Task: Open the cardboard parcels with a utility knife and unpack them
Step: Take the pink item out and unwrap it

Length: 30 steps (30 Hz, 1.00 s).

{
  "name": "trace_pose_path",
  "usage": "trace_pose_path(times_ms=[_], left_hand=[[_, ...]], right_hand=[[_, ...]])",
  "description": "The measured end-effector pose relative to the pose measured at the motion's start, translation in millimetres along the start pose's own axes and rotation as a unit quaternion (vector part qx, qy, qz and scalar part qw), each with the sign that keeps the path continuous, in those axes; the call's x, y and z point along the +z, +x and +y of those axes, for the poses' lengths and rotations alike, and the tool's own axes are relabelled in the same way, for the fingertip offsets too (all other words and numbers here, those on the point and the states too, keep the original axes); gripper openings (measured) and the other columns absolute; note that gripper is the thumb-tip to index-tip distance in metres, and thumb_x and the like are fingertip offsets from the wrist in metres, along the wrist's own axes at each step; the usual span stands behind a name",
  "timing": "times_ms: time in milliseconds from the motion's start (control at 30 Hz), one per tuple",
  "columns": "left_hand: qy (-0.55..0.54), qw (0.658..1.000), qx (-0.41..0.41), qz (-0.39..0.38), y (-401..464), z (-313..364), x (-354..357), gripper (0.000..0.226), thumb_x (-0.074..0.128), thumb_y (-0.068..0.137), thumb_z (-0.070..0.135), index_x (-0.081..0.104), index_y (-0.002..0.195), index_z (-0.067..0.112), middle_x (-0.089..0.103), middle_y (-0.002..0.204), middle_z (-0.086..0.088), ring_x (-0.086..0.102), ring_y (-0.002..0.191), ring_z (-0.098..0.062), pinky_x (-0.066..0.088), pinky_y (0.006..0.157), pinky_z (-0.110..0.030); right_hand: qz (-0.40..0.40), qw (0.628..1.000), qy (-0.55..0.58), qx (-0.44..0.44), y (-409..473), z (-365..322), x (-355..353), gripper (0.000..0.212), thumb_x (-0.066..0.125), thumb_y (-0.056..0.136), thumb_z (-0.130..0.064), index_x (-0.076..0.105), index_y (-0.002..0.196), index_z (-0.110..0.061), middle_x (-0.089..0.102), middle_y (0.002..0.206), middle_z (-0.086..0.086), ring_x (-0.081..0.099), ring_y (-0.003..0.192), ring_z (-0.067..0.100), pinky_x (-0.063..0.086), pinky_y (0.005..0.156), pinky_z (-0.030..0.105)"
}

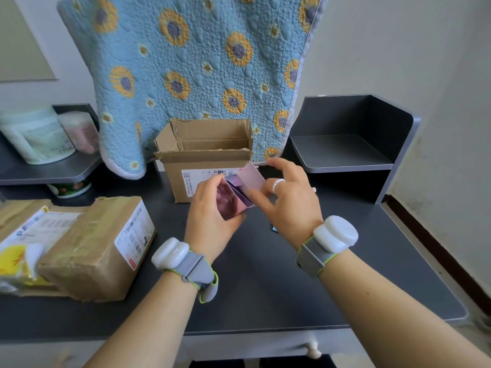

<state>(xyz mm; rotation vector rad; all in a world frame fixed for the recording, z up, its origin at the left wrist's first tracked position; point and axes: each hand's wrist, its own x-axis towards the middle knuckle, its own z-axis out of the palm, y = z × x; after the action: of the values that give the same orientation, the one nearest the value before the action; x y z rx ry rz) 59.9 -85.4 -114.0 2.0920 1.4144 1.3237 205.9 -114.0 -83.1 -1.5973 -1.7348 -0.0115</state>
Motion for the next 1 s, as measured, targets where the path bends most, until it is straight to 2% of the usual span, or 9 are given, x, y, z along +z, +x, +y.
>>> trace_pose_path(times_ms=[100, 200, 333, 467, 700, 767, 900, 1000], left_hand=[[0.028, 0.999, 0.017, -0.017, -3, 2, 0, 0.07, 0.082, 0.062, 0.013, 0.048, 0.124, 0.01, 0.053, 0.116, -0.007, 0.053, 0.104, -0.031, 0.046, 0.09, -0.045], [0.048, 0.998, 0.044, -0.02, -4, 4, 0, 0.067, 0.082, 0.061, 0.009, 0.051, 0.12, 0.006, 0.055, 0.115, -0.01, 0.052, 0.107, -0.033, 0.043, 0.093, -0.051], [0.067, 0.995, 0.065, -0.019, -4, 8, 0, 0.059, 0.078, 0.067, 0.013, 0.053, 0.12, 0.005, 0.057, 0.117, -0.013, 0.051, 0.109, -0.035, 0.038, 0.097, -0.061], [0.099, 0.99, 0.091, -0.035, -3, 8, -1, 0.057, 0.078, 0.068, 0.015, 0.054, 0.119, 0.006, 0.059, 0.117, -0.013, 0.053, 0.11, -0.035, 0.037, 0.095, -0.061], [0.124, 0.987, 0.095, -0.035, 7, 14, -6, 0.066, 0.078, 0.064, 0.017, 0.052, 0.124, 0.015, 0.058, 0.119, -0.007, 0.053, 0.112, -0.032, 0.039, 0.095, -0.059], [0.124, 0.987, 0.096, -0.033, 10, 16, -7, 0.065, 0.076, 0.063, 0.017, 0.052, 0.123, 0.017, 0.058, 0.118, -0.005, 0.053, 0.112, -0.031, 0.04, 0.095, -0.057], [0.14, 0.984, 0.098, -0.041, 12, 18, -8, 0.064, 0.075, 0.063, 0.019, 0.05, 0.122, 0.02, 0.056, 0.119, -0.001, 0.051, 0.114, -0.028, 0.04, 0.096, -0.053], [0.138, 0.986, 0.086, -0.034, 11, 16, -7, 0.063, 0.076, 0.062, 0.02, 0.051, 0.12, 0.021, 0.056, 0.118, 0.0, 0.051, 0.112, -0.027, 0.041, 0.093, -0.045]], right_hand=[[-0.039, 0.999, 0.002, -0.021, 0, -2, 1, 0.014, 0.069, 0.08, -0.029, 0.077, 0.085, -0.018, 0.04, 0.147, 0.003, 0.032, 0.135, 0.025, 0.032, 0.106, 0.038], [-0.057, 0.998, 0.023, 0.0, 0, -4, 3, 0.014, 0.068, 0.079, -0.025, 0.076, 0.091, -0.025, 0.034, 0.15, 0.001, 0.026, 0.137, 0.024, 0.027, 0.108, 0.04], [-0.089, 0.993, 0.058, 0.057, 1, -6, 6, 0.013, 0.068, 0.08, -0.024, 0.076, 0.09, -0.024, 0.036, 0.148, -0.001, 0.027, 0.135, 0.022, 0.028, 0.106, 0.038], [-0.11, 0.988, 0.071, 0.083, 3, -3, 8, 0.011, 0.066, 0.081, -0.023, 0.075, 0.083, -0.02, 0.044, 0.139, -0.001, 0.034, 0.128, 0.023, 0.033, 0.102, 0.036], [-0.035, 0.987, 0.136, 0.08, 1, -4, 10, 0.01, 0.063, 0.083, -0.015, 0.072, 0.081, -0.012, 0.055, 0.11, 0.002, 0.047, 0.11, 0.026, 0.043, 0.092, 0.041], [-0.023, 0.983, 0.162, 0.083, 3, -6, 8, 0.009, 0.063, 0.083, -0.01, 0.071, 0.08, -0.008, 0.053, 0.103, 0.002, 0.052, 0.104, 0.027, 0.045, 0.088, 0.037], [-0.005, 0.98, 0.179, 0.086, 3, -8, 6, 0.01, 0.062, 0.083, -0.004, 0.069, 0.079, 0.0, 0.047, 0.098, 0.001, 0.052, 0.085, 0.018, 0.039, 0.073, 0.017], [-0.001, 0.979, 0.184, 0.086, 2, -10, 7, 0.011, 0.061, 0.084, -0.004, 0.066, 0.075, 0.001, 0.046, 0.097, 0.001, 0.049, 0.079, 0.015, 0.041, 0.069, 0.022]])
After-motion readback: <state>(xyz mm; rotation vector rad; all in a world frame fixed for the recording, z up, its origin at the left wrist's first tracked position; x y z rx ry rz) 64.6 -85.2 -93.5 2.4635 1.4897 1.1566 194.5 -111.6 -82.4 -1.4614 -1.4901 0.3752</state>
